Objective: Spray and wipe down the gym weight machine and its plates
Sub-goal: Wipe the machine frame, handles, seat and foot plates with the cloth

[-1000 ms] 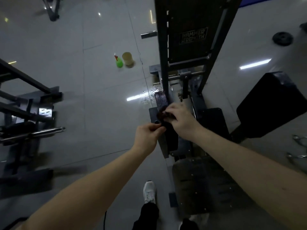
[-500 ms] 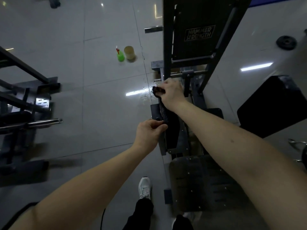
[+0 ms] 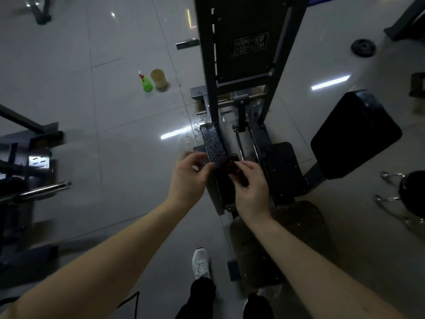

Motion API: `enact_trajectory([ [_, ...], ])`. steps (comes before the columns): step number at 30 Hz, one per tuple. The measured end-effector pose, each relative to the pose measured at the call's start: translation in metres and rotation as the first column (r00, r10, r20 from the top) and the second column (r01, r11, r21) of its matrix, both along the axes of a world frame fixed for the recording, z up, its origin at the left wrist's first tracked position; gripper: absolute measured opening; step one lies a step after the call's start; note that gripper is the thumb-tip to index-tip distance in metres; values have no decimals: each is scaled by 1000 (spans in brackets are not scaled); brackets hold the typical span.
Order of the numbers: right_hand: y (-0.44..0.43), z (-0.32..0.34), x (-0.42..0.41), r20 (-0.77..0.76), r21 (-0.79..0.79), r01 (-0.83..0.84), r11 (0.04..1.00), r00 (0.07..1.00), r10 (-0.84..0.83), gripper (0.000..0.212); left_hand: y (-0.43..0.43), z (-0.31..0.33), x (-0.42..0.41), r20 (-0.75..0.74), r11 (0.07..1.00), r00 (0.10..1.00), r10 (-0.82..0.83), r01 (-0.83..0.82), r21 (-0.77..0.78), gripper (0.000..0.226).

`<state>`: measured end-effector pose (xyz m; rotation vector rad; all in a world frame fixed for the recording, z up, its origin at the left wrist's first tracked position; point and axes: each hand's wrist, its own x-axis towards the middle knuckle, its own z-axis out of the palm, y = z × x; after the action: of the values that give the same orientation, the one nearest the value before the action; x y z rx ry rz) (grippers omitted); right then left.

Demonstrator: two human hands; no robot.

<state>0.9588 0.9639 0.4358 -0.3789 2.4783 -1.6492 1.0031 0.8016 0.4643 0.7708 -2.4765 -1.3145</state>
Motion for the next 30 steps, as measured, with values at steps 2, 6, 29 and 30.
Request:
enact_trajectory([
  [2,-17,-2,25,47,-63,121,991,992,-118,38,-6,1,-10,-10,993,998,-56,55,-102,31],
  [6,-44,-19,53,71,-110,236,965,971,-230,65,-6,6,-24,156,894,967,-203,248,-373,37],
  [29,-3,-61,15,495,-466,156,871,862,110,48,10,-62,-4,14,718,929,-369,294,-631,61],
  [30,-3,-69,18,479,-425,156,892,875,75,48,10,-62,-4,14,719,930,-366,293,-630,61],
])
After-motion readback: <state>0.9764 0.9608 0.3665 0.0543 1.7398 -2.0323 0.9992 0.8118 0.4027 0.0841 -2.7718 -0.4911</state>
